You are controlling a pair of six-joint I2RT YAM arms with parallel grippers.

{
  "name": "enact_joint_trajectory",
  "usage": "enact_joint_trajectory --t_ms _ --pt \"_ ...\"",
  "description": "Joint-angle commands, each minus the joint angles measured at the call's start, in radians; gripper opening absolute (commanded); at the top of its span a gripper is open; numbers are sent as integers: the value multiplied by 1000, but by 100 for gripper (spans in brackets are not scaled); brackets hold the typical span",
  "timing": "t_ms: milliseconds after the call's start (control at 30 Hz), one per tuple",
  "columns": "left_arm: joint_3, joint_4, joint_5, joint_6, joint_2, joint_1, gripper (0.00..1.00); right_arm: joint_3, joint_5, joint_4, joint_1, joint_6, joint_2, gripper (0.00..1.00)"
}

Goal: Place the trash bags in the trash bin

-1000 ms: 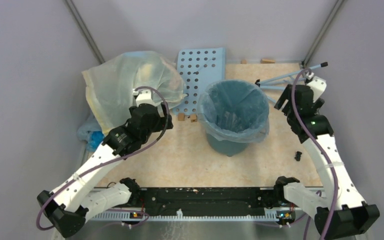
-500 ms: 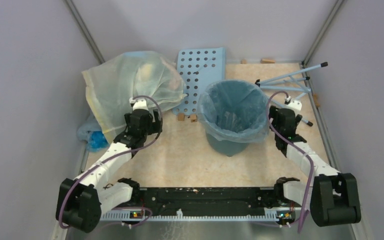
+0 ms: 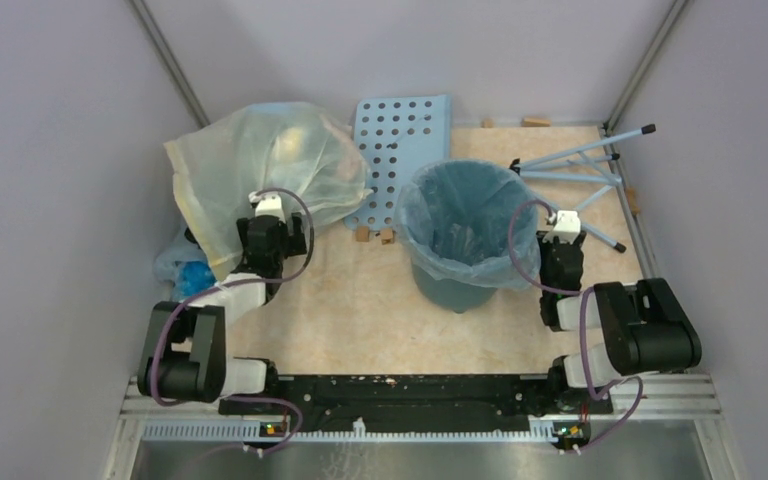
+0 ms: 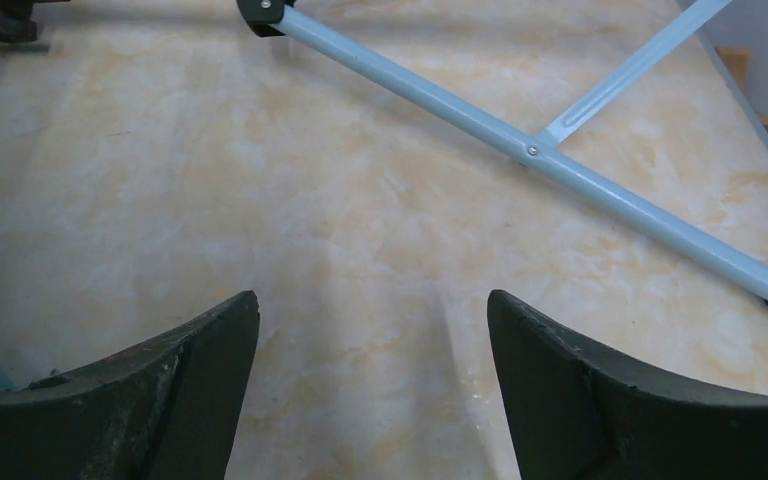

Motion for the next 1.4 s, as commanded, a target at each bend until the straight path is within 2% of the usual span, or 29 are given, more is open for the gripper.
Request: enact_joint_trajectory --t_ms 0,233,300,367,433,600,767,1367 --pt "-22 229 92 48 72 66 99 -14 62 211 -16 12 32 84" --pt "-68 476 328 80 181 85 98 -15 61 212 -16 12 32 85" --pt "-44 474 370 139 205 84 97 -15 62 213 -16 11 33 86" --pt "-79 577 413 175 234 85 96 -14 61 213 -16 11 33 86" --pt "-143 734 400 185 252 84 96 -15 61 213 -16 11 33 86" --pt "-213 859 354 178 269 76 99 -14 62 215 -17 10 33 87" --pt "-200 795 356 167 248 76 99 -14 61 214 -16 11 33 87" --pt "-194 794 350 168 255 75 99 -15 60 215 -16 10 33 88"
